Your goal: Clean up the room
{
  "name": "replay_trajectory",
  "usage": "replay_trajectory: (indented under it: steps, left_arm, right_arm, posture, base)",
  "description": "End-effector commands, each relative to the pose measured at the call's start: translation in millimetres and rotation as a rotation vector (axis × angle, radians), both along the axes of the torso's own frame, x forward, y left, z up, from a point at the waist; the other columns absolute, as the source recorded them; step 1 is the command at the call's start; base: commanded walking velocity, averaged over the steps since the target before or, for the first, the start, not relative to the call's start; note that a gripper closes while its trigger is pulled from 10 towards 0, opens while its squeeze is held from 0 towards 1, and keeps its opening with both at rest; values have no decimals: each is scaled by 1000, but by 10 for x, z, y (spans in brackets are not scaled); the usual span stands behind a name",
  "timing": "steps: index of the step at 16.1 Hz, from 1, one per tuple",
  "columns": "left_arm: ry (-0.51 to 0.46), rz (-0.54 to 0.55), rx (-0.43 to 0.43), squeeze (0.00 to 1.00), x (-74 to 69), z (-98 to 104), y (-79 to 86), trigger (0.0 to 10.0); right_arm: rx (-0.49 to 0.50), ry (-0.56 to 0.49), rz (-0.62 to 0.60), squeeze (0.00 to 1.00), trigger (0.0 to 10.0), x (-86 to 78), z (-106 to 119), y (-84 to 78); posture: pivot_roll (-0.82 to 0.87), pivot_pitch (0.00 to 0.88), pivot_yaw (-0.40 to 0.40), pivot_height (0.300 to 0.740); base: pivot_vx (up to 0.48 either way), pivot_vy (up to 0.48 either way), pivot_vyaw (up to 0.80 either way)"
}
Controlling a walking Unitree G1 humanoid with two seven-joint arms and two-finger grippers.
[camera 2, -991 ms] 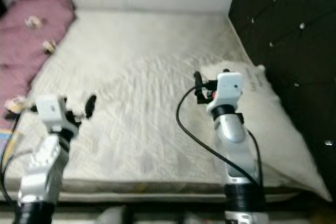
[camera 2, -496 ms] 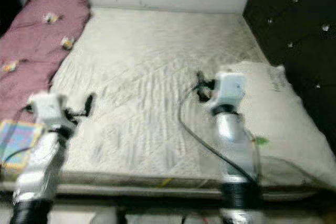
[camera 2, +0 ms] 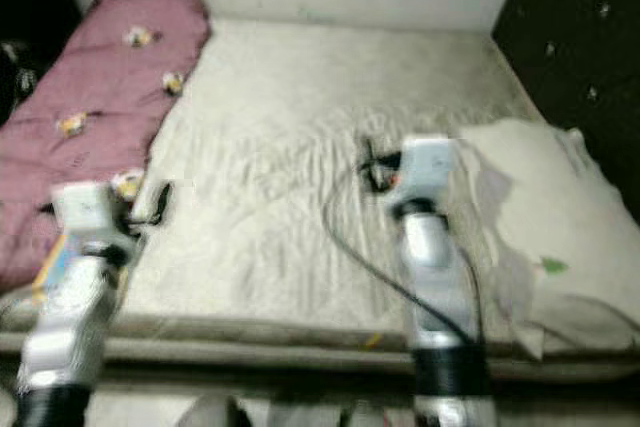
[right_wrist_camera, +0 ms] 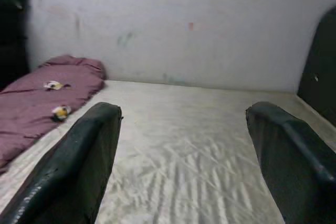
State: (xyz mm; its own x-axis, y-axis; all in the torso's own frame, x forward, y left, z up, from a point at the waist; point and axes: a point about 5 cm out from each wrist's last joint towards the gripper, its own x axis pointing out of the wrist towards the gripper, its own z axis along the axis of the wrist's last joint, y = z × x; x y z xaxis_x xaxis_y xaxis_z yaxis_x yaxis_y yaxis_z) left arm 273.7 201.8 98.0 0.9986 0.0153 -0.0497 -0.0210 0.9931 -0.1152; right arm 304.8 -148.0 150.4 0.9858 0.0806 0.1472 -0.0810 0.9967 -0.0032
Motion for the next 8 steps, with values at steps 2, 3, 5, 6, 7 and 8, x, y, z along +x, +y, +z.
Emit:
replay_trajectory:
  steps: [2,3,5,6,7,8]
  left_arm:
    - [0,-29,-23,0,8,5,-77,10000]
    - [9,-34,-9,0,-15,-22,-65,10000]
    - [17,-29,7,0,-57,-58,-50,10000]
    - [16,-27,10,0,-75,-66,-62,10000]
    - [16,-27,10,0,-93,-80,-75,10000]
    - [31,-15,12,0,-122,-141,-77,10000]
  right_arm:
    - [-15,10,-48,0,10000,-9,-36,-136]
    - [-12,20,-45,0,10000,-28,-66,-139]
    - [-21,44,-46,0,10000,-74,-148,-148]
    - [-8,66,-46,0,10000,-119,-213,-140]
    - [1,78,-43,0,10000,-171,-278,-121]
    - [8,127,-75,0,10000,-268,-437,-124]
  posture:
    - [43,0,-7,740]
    - [40,0,-5,740]
    - [37,0,-6,740]
    - [38,0,-6,740]
    - [38,0,-8,740]
    - [38,0,-6,740]
  base:
    - [0,480,0]
    - [0,480,0]
    - [0,480,0]
    - [0,480,0]
    - [0,480,0]
    - [0,480,0]
